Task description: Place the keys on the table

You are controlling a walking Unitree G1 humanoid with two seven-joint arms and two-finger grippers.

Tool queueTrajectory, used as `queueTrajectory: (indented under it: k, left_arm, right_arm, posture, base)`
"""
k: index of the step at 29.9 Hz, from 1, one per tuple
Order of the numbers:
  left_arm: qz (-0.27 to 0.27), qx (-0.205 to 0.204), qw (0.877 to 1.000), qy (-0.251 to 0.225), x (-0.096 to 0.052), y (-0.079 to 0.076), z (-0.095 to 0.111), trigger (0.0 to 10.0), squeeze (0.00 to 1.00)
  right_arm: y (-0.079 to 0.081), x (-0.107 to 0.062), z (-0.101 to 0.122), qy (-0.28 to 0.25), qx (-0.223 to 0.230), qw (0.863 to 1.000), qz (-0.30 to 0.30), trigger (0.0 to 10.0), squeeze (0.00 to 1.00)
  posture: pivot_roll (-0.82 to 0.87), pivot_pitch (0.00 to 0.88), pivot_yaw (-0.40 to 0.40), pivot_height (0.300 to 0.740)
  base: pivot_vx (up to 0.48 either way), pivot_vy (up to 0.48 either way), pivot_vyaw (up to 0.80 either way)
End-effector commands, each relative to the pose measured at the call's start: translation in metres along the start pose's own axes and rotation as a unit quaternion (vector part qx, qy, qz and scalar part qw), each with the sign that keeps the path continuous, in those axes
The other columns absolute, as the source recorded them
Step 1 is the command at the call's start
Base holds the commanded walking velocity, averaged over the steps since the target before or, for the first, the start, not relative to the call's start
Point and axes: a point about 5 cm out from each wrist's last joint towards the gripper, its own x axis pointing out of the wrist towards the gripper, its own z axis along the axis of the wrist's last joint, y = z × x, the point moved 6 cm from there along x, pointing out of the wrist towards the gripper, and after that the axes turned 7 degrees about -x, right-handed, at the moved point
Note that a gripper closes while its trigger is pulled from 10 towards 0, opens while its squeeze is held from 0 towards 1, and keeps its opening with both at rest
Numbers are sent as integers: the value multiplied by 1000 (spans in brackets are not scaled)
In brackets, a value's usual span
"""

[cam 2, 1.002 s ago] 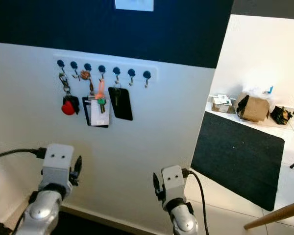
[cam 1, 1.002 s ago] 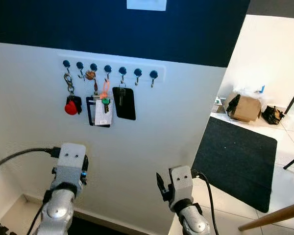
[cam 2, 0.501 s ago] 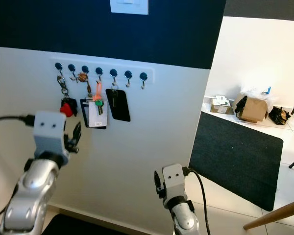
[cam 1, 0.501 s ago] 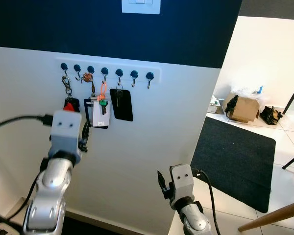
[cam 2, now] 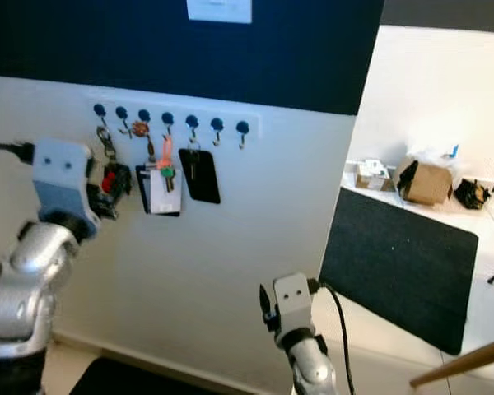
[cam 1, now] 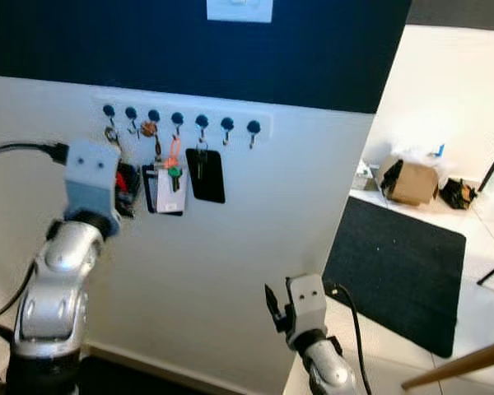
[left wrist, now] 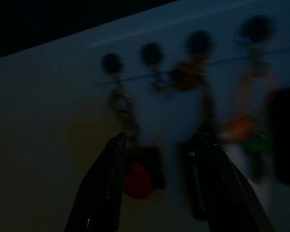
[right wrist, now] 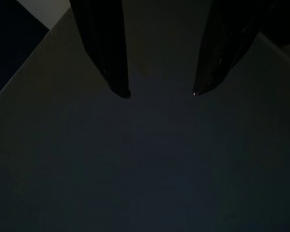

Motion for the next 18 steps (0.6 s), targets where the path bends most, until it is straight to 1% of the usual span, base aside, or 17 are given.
queueTrajectory:
  k: [1, 2, 3, 4, 5, 6, 8, 11, 13, 14, 17, 18]
  left_arm:
    - [9, -1, 1000, 17, 12, 9, -10, 10000, 0]
    - [9, -1, 1000, 17, 12, 9, -10, 10000, 0]
    - [7, -8, 1000, 23, 17, 9, -13, 10000, 0]
    - [5, -16, 999, 35, 26, 8, -20, 10000, 0]
    - [5, -16, 999, 35, 26, 8, -20, 10000, 0]
    - [6, -24, 999, 39, 33, 9, -23, 10000, 0]
    - [6, -25, 999, 40, 35, 10, -24, 10000, 0]
    - [14, -26, 999, 31, 44, 20, -17, 10000, 0]
    - [18, -27, 999, 23, 48, 27, -11, 10000, 0]
    - [18, -27, 999, 23, 48, 27, -11, 10000, 0]
    - [19, -17, 999, 20, 50, 31, -9, 10000, 0]
    - [23, -6, 1000, 18, 52, 35, -8, 10000, 0]
  right_arm:
    - [1, 1, 4, -4, 5, 1000, 1, 10000, 0]
    - [1, 1, 4, -4, 5, 1000, 1, 10000, 0]
    - [1, 1, 6, -6, 5, 1000, 2, 10000, 0]
    - [2, 0, 8, -9, 5, 1000, 4, 10000, 0]
    - [2, 0, 8, -9, 5, 1000, 4, 10000, 0]
    - [2, -1, 9, -10, 6, 1000, 3, 10000, 0]
    - [2, -2, 9, -11, 6, 1000, 3, 10000, 0]
    - [-2, -9, 10, -11, 7, 1000, -6, 10000, 0]
    - [-5, -13, 8, -7, 6, 1000, -13, 10000, 0]
    - [-5, -13, 8, -7, 6, 1000, -13, 10000, 0]
    - [-8, -16, 5, -3, 5, 1000, -19, 10000, 0]
    - [-9, -18, 5, -2, 4, 1000, -20, 10000, 0]
  posture:
    - [213, 117, -12, 740]
    - [213, 117, -12, 740]
    - [212, 120, -11, 740]
    - [203, 133, -9, 740]
    - [203, 133, -9, 740]
    - [193, 142, -8, 740]
    - [182, 151, -5, 740]
    - [150, 171, 14, 740]
    - [140, 176, 19, 740]
    - [140, 176, 19, 740]
    - [133, 180, 23, 740]
    - [127, 181, 27, 740]
  base:
    - [0, 0, 0]
    - [0, 0, 0]
    - [0, 0, 0]
    - [0, 0, 0]
    - [0, 0, 0]
    - [0, 0, 0]
    - [0, 0, 0]
    - [0, 0, 0]
    - [0, 0, 0]
    - [0, 0, 0]
    - [0, 0, 0]
    - [0, 0, 0]
